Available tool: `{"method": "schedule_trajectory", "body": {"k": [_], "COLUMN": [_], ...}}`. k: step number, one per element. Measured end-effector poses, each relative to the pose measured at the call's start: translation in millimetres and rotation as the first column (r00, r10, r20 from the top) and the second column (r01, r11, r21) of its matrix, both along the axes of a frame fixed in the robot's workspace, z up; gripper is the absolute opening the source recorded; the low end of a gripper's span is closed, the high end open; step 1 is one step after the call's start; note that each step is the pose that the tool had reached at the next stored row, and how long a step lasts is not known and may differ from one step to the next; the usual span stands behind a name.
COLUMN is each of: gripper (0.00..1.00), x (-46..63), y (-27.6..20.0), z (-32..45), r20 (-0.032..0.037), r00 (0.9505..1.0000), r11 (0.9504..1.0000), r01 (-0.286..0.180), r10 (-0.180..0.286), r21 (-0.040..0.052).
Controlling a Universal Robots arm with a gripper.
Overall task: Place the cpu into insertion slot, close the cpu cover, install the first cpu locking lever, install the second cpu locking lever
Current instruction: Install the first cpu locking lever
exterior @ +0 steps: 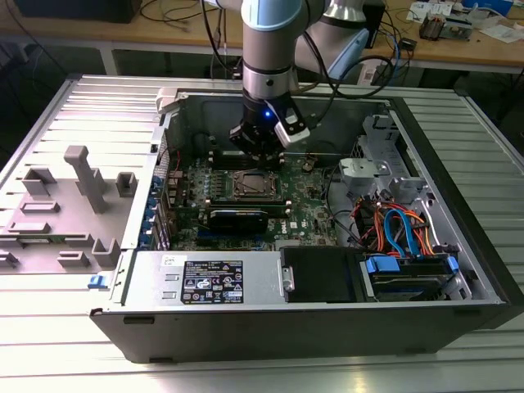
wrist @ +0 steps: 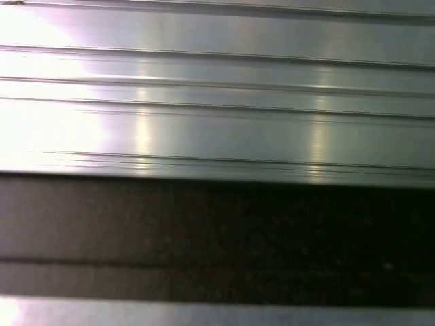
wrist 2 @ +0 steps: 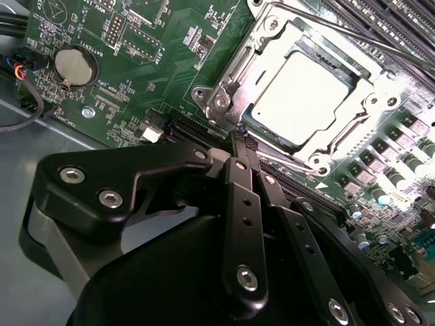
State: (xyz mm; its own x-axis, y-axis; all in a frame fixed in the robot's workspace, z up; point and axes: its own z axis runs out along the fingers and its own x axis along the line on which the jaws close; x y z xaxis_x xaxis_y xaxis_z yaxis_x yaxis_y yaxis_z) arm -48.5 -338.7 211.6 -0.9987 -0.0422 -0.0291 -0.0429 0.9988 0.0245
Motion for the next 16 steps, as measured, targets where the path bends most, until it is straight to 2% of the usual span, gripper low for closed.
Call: {"method": "schedule_trajectory", "body": {"k": [4,8,16], "gripper": [0.11,0.11,0.11], "x": [1.5,1.5,1.6], "y": [0.0,0.0,0.1], "z": [-3.7,-5.7,-4.1], "r20": [0.0001,0.0001,0.0002], "r00": [1.0,1.0,1.0], "r11": [1.0,1.0,1.0], "r01": [0.0,0.0,0.0], "r10": [0.0,0.0,0.0], "r21": [0.0019,0.0082,0.0093]}}
